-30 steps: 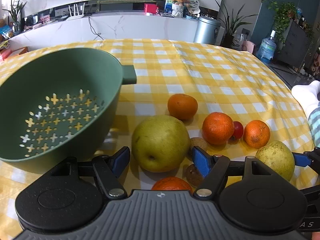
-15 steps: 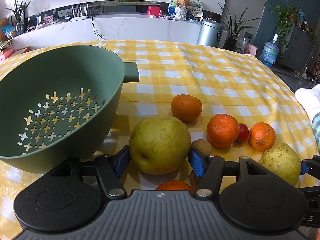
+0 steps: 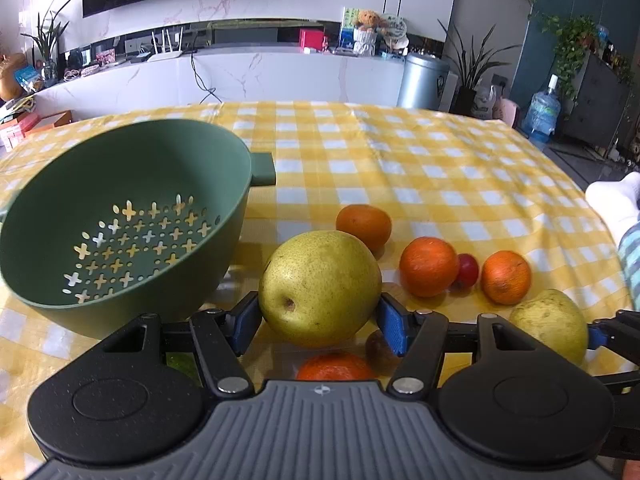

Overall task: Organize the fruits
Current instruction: 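Grasp a pale green pear with the left tool while the right tool grasps another pear, then carry both pears into the green colander and open both tools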

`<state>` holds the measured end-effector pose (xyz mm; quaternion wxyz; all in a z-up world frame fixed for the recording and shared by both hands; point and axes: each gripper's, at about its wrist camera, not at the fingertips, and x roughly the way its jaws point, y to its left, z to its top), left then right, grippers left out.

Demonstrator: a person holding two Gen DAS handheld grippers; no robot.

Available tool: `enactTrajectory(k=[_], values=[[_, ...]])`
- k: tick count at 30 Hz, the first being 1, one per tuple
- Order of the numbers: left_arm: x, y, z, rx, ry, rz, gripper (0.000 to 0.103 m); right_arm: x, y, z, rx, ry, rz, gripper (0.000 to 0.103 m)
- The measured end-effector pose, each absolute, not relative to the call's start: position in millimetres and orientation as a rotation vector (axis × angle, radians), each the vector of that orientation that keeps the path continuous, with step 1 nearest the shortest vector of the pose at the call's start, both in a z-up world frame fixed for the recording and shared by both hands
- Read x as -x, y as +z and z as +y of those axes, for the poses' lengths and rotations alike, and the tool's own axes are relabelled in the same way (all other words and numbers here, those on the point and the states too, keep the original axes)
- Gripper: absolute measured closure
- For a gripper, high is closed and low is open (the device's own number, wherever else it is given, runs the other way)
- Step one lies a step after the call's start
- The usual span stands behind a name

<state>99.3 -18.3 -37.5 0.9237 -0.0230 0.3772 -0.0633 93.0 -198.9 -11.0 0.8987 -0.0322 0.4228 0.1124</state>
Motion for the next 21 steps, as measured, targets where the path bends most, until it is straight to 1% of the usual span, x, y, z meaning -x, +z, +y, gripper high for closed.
enactTrajectory(k=[10,21], values=[[-71.0,-0.1,-8.1,0.094,-0.135,0.701,0.032,-73.8,6.3,-186.1,0.096,0.296,0.801,0.041],[-68.3,37.6,29.2,0.136,-0.114,0.706,0.032,-78.7,63.2,-144.1,0.135,0.47,0.674,0.041]])
